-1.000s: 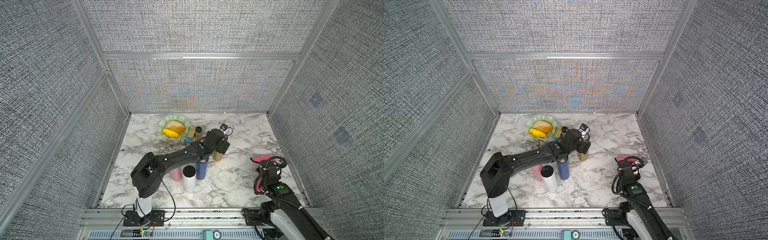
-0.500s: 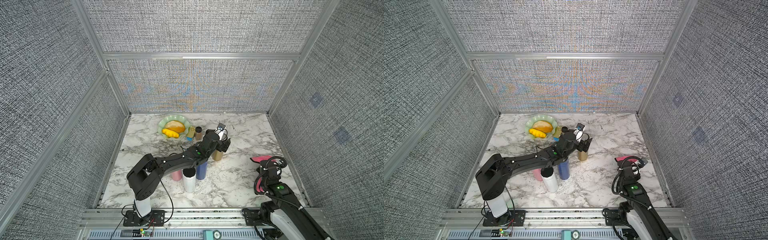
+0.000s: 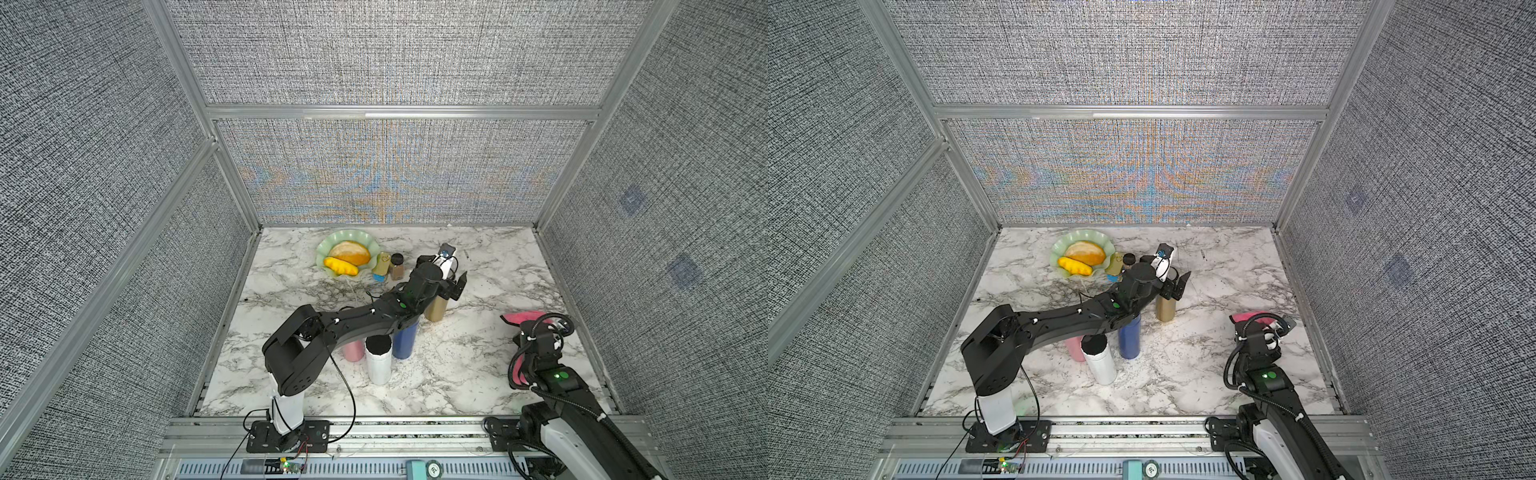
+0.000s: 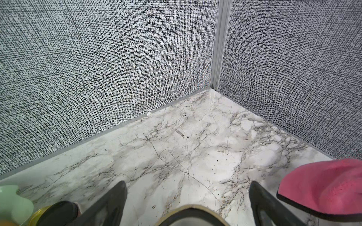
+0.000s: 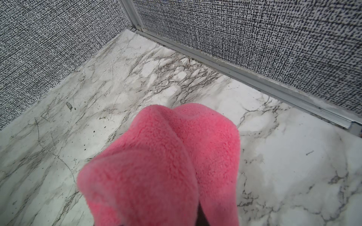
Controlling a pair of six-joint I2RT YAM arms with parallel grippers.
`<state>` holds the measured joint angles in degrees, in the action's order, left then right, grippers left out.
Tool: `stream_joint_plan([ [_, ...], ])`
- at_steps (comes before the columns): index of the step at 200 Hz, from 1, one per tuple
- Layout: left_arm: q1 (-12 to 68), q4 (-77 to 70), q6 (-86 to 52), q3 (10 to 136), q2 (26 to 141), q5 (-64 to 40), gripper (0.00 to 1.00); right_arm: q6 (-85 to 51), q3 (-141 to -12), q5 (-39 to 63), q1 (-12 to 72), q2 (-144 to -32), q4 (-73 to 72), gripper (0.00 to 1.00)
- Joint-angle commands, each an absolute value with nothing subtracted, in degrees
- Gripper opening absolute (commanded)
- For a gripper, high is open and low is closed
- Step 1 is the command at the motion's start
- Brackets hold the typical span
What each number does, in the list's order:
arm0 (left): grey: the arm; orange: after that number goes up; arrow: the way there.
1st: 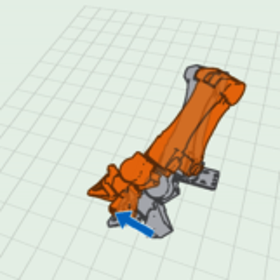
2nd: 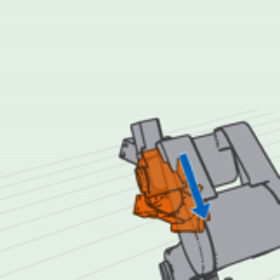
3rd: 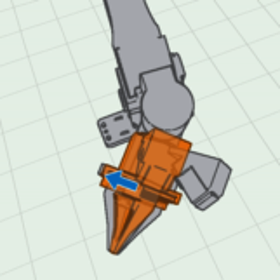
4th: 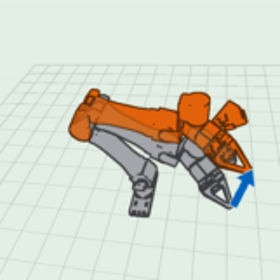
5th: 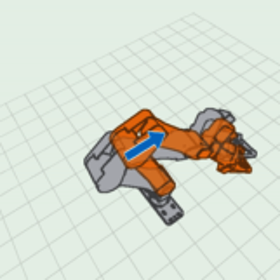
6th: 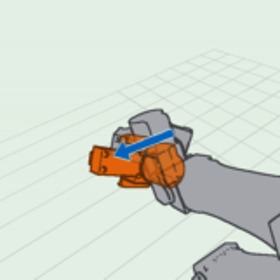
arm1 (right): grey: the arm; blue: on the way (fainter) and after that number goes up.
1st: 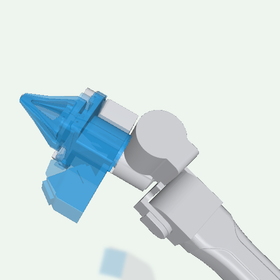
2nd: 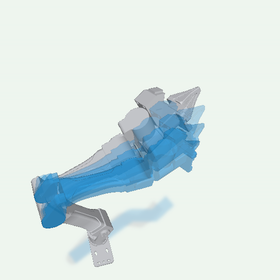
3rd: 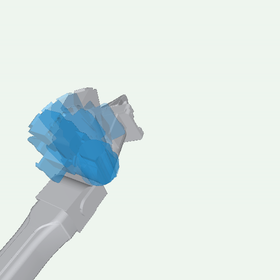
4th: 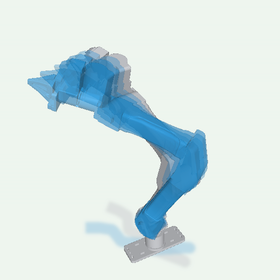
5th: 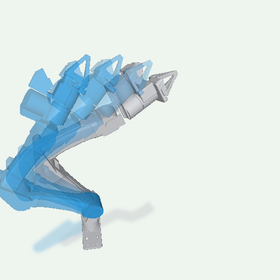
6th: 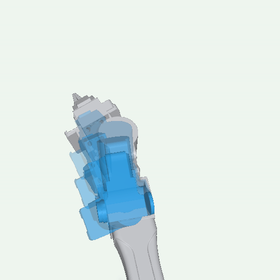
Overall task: Wipe the surface of the thermos
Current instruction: Pick up the thermos from the center of the board.
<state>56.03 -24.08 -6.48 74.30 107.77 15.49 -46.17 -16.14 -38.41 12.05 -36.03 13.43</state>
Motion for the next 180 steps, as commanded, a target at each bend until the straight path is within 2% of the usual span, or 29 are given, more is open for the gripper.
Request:
stream_joint_plan([
  [1,55.81,-21.45,-6.89,74.36,109.41,17.31,0.97,-46.24,-15.95,-38.97,12.12,-35.69,12.47,0.00],
  [52,55.81,-19.87,-6.78,73.88,107.00,19.80,0.97,-46.23,-15.95,-38.87,12.13,-35.60,12.47,0.00],
  [114,56.19,-10.71,-13.13,83.24,107.12,28.05,0.97,-46.37,-15.89,-39.00,12.05,-35.44,12.42,0.00],
  [153,59.08,-4.03,-15.90,92.16,109.79,39.06,0.97,-46.06,-15.82,-38.81,12.09,-35.51,12.11,0.00],
  [180,63.47,-2.87,-21.82,93.14,110.65,49.52,0.99,-45.93,-15.82,-38.66,12.06,-35.42,11.90,0.00],
])
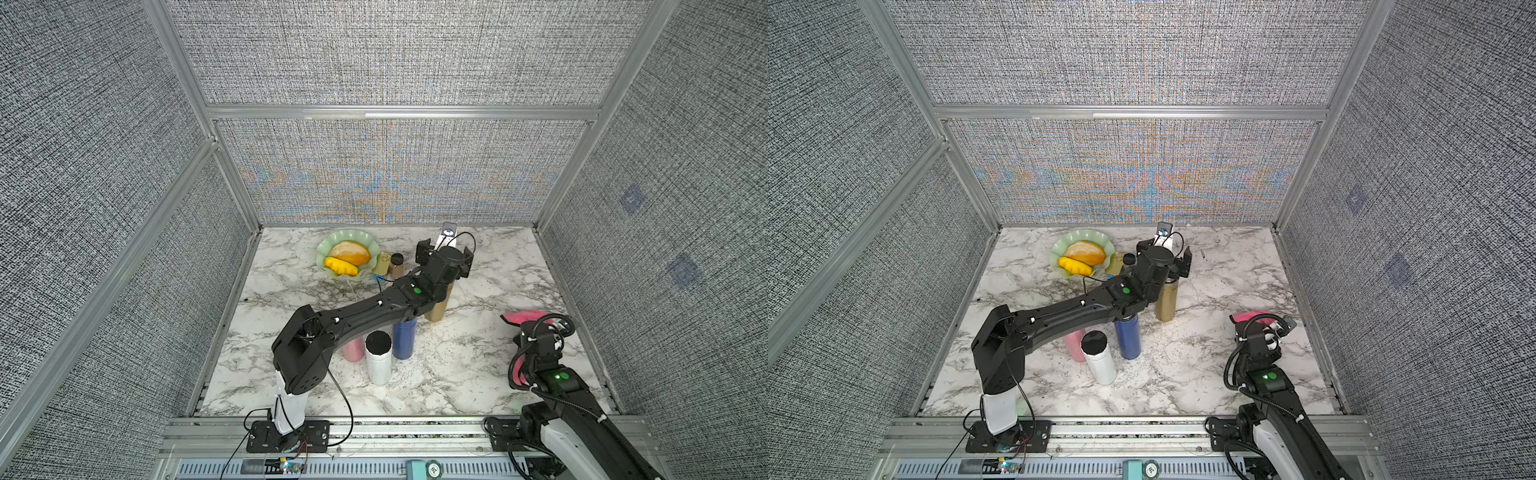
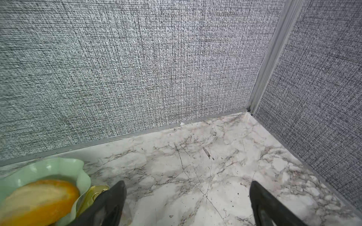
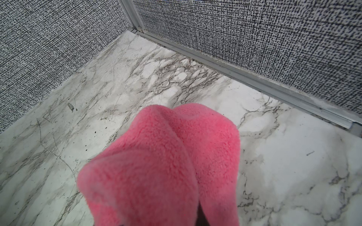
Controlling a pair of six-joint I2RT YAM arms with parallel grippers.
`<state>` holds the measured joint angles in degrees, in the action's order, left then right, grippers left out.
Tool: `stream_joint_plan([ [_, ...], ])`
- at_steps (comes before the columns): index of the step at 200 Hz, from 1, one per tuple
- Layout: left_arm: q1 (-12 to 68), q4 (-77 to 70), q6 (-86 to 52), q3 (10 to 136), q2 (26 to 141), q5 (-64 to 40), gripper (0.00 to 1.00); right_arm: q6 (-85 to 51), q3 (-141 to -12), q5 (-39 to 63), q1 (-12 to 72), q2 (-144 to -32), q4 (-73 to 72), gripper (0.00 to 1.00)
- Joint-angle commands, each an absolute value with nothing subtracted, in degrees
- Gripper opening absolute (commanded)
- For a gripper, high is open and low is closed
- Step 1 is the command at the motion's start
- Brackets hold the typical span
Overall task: Wipe the surface of the thermos
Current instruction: Pick up the thermos from the center of the board.
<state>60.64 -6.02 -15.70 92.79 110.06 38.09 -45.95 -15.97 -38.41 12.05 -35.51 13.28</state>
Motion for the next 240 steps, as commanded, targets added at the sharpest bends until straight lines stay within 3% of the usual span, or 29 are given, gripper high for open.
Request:
stream_joint_plan([
  [1,63.64,-3.02,-21.94,92.98,110.70,49.63,0.99,-45.91,-15.82,-38.66,12.05,-35.42,11.93,0.00],
  [32,67.05,-2.72,-31.56,89.90,111.10,58.33,0.99,-45.41,-15.42,-38.08,12.12,-34.98,11.21,0.00],
  [57,67.15,6.69,-40.20,93.58,113.60,59.23,0.99,-44.92,-15.30,-37.44,12.06,-35.22,10.59,0.00],
  [128,67.15,3.62,-38.47,94.78,120.06,58.58,0.99,-44.43,-15.39,-36.66,12.10,-35.77,9.93,0.00],
  [209,67.15,-9.57,-30.32,89.09,121.29,59.52,0.99,-44.30,-15.43,-36.41,12.10,-35.86,9.75,0.00],
  [240,67.15,-15.88,-24.74,87.34,121.23,58.33,0.89,-44.24,-15.40,-36.42,12.08,-35.86,9.69,0.00],
])
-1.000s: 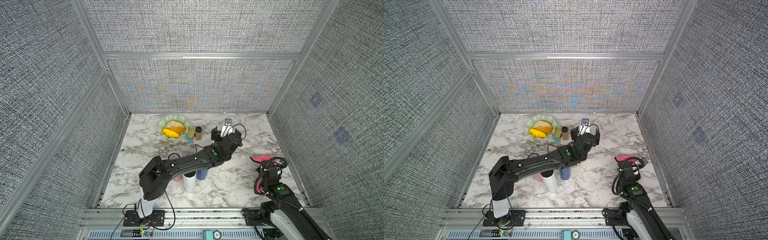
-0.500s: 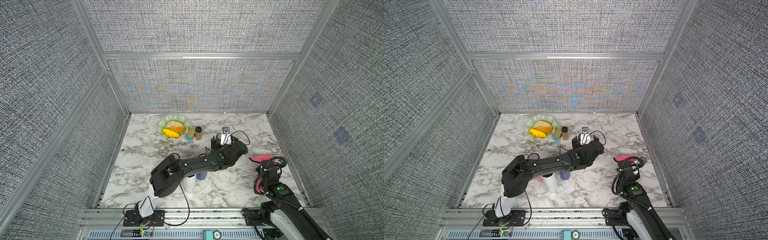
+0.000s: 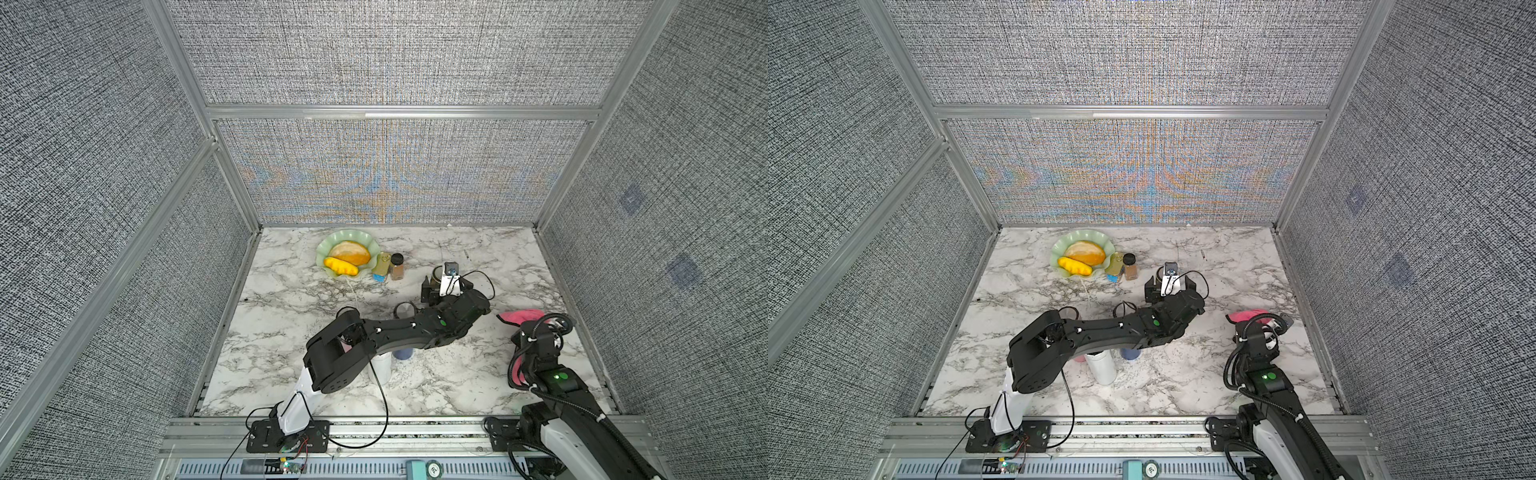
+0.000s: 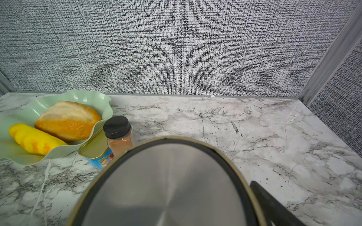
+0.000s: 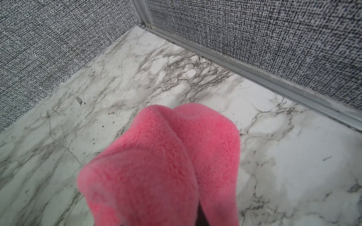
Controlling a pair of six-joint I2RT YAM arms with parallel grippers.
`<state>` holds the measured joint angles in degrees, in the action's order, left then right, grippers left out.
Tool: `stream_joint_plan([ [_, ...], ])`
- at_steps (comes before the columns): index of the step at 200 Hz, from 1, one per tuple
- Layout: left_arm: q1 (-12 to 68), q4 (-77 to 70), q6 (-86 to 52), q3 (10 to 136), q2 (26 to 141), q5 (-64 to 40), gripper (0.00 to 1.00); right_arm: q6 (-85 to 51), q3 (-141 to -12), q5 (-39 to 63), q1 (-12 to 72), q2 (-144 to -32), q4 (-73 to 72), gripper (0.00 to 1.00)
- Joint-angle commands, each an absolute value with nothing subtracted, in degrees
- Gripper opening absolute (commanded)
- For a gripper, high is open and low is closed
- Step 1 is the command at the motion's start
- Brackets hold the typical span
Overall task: Wipe the surface of the thermos
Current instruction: Pick up the thermos from the center of the board.
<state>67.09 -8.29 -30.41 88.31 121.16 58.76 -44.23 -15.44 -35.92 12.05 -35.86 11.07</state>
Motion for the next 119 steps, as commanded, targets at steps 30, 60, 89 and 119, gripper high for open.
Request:
stream_joint_plan([
  [30,67.07,-20.47,-20.17,86.82,121.62,57.97,0.85,-44.20,-15.43,-36.36,12.16,-35.95,9.66,0.00],
  [60,66.97,-20.78,-18.94,87.54,122.17,58.36,0.87,-44.04,-15.47,-36.25,12.12,-36.12,9.51,0.00],
  [89,66.72,-21.78,-17.80,87.63,122.67,58.36,0.90,-44.12,-15.51,-36.17,12.10,-36.21,9.49,0.00],
  [119,66.22,-21.95,-17.56,87.72,123.13,57.84,0.89,-43.95,-15.54,-35.96,12.12,-36.30,9.36,0.00],
])
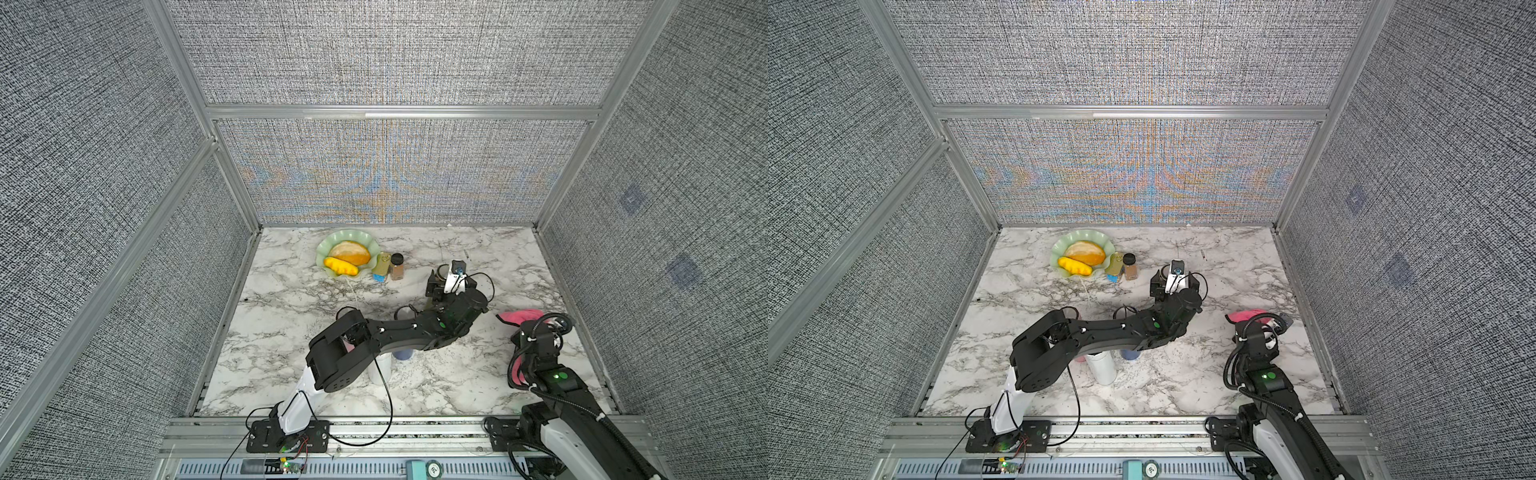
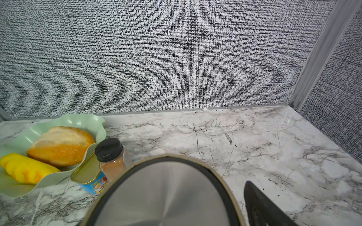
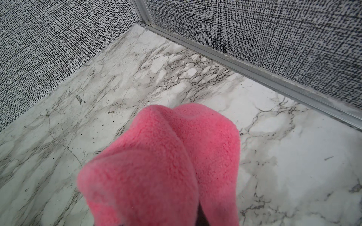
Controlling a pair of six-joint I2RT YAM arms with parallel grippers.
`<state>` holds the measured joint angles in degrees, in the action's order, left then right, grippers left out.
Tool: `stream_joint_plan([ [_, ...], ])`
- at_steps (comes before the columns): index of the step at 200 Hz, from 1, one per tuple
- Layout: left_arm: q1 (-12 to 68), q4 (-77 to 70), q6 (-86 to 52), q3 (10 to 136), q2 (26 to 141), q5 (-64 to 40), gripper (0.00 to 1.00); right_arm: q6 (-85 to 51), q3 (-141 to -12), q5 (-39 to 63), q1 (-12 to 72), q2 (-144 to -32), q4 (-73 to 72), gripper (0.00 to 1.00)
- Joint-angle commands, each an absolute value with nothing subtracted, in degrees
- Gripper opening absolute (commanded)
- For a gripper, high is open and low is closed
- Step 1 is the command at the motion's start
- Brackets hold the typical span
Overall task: Wipe the surface of the thermos
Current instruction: Pick up the thermos from the center of the board, then wipe the dirt from the surface of the thermos.
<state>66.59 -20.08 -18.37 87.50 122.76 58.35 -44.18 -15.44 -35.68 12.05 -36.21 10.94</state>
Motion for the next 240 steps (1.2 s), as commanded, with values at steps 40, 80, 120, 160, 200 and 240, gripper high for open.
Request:
stream_joint_plan([
  [40,65.64,-23.64,-15.33,88.24,124.01,57.28,0.88,-43.78,-15.47,-35.73,12.16,-36.38,9.16,0.00],
  [80,65.48,-28.65,-9.27,88.22,124.54,57.21,0.62,-43.67,-15.51,-35.46,12.05,-36.71,8.91,0.00],
  [120,65.48,-31.54,-2.86,88.24,123.33,54.76,0.13,-43.43,-15.52,-35.18,12.08,-36.60,8.94,0.00],
  [160,65.48,-27.69,-1.14,88.72,116.47,45.02,0.00,-43.81,-18.47,-31.40,12.04,-34.32,11.55,0.00],
  [200,64.97,-20.85,-4.43,89.17,108.60,29.87,0.00,-41.88,-24.20,2.50,12.32,-28.99,4.00,0.00],
  [240,64.77,-24.26,-2.54,83.46,101.51,16.32,0.00,-48.12,-17.82,15.22,16.44,-25.91,-14.69,0.00],
])
